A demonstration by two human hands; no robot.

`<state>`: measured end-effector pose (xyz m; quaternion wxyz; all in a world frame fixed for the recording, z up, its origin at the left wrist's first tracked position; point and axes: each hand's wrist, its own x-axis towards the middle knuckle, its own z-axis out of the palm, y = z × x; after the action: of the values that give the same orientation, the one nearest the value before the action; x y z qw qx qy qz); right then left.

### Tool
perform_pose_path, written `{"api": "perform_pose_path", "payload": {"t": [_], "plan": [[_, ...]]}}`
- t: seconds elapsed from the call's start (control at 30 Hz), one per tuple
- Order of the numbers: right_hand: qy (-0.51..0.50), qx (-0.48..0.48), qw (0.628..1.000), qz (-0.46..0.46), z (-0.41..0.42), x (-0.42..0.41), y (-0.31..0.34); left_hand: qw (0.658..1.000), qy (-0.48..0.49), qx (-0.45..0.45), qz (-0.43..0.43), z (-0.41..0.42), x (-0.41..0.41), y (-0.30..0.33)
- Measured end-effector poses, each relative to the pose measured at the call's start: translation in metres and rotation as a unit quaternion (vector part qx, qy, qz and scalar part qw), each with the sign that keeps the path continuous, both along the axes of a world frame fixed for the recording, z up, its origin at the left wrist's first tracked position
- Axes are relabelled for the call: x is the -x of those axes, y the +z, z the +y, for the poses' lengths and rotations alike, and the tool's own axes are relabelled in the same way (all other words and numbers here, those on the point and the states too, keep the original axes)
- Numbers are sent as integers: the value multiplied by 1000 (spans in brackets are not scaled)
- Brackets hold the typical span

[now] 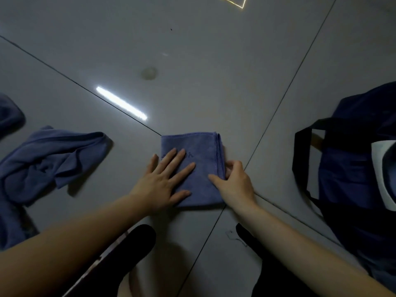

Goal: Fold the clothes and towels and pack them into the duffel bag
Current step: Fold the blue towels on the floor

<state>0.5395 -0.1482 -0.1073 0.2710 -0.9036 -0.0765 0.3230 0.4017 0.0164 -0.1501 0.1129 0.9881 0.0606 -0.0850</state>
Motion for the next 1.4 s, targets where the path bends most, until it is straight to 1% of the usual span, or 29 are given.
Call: {"api": "perform_pose_path", "payload": {"t": [0.07, 0.1, 0.13, 0.17, 0.2, 0.23, 0.27, 0.3, 0.33, 0.37, 0.43, 0.5, 0.53, 0.57, 0.6, 0.67, 0.7, 0.73, 0.77, 0.8, 0.83, 0.87, 0.9, 1.0, 1.07, 1.1, 1.23, 1.33, 1.4], "plan": [[7, 25, 999, 19, 1, -2, 1, 999, 0, 24, -29, -1, 0, 2], [32, 36, 999, 15, 3, -4, 2, 997, 17, 58, -56, -2, 0, 8], [64, 40, 997, -2, 5, -6, 4, 989, 64, 108, -84, -4, 1, 12], [89, 31, 995, -23, 6, -7, 7, 969, 145, 167, -112, -7, 2, 20], [99, 10, 994, -37, 8, -7, 9, 928, 250, 246, -123, -13, 2, 28], [96, -14, 994, -41, 9, -6, 11, 855, 358, 356, -124, -19, 1, 36], [83, -38, 995, -36, 10, -4, 13, 752, 439, 477, -118, -27, 0, 43], [66, -58, 996, -29, 11, -1, 14, 648, 489, 574, -105, -32, -2, 48], [55, -78, 995, -24, 11, 2, 15, 593, 511, 616, -87, -34, -2, 51], [56, -98, 993, -24, 10, 4, 19, 582, 516, 624, -69, -33, -3, 54], [110, -122, 986, -36, 7, 8, 28, 585, 510, 627, -62, -30, -4, 58], [214, -120, 968, -60, 3, 14, 36, 596, 491, 631, -70, -26, -7, 63], [262, -112, 956, -77, 3, 18, 37, 608, 481, 627, -66, -25, -9, 66], [294, -103, 946, -83, 3, 23, 38, 635, 468, 611, -60, -26, -11, 71], [310, -104, 942, -75, 2, 27, 38, 678, 449, 578, -60, -26, -13, 73], [294, -143, 945, -23, 1, 33, 36, 775, 396, 487, -73, -25, -14, 77], [276, -156, 948, 12, 2, 36, 34, 809, 367, 452, -79, -24, -13, 79], [257, -162, 951, 50, 2, 37, 32, 827, 340, 439, -84, -24, -13, 79], [231, -177, 953, 85, 2, 38, 29, 831, 321, 446, -85, -25, -14, 80], [194, -204, 953, 115, 2, 38, 26, 818, 317, 473, -83, -26, -15, 79], [160, -227, 951, 137, 1, 37, 23, 794, 323, 510, -72, -27, -17, 80], [140, -242, 949, 147, -1, 36, 18, 779, 321, 535, -62, -29, -19, 77], [137, -252, 946, 148, -2, 35, 16, 787, 307, 531, -58, -29, -19, 74], [154, -256, 944, 138, -6, 33, 10, 875, 219, 428, -57, -22, -18, 60], [166, -246, 946, 130, -7, 31, 7, 917, 176, 352, -61, -14, -20, 54], [177, -234, 948, 120, -7, 31, 5, 931, 159, 321, -69, -11, -21, 50], [195, -193, 959, 69, -7, 31, -3, 953, 81, 281, -82, -3, -26, 46], [183, -197, 959, 87, -4, 29, -8, 961, 48, 260, -75, 5, -25, 43], [183, -210, 955, 105, -2, 26, -8, 961, 39, 270, -43, 11, -25, 44]]}}
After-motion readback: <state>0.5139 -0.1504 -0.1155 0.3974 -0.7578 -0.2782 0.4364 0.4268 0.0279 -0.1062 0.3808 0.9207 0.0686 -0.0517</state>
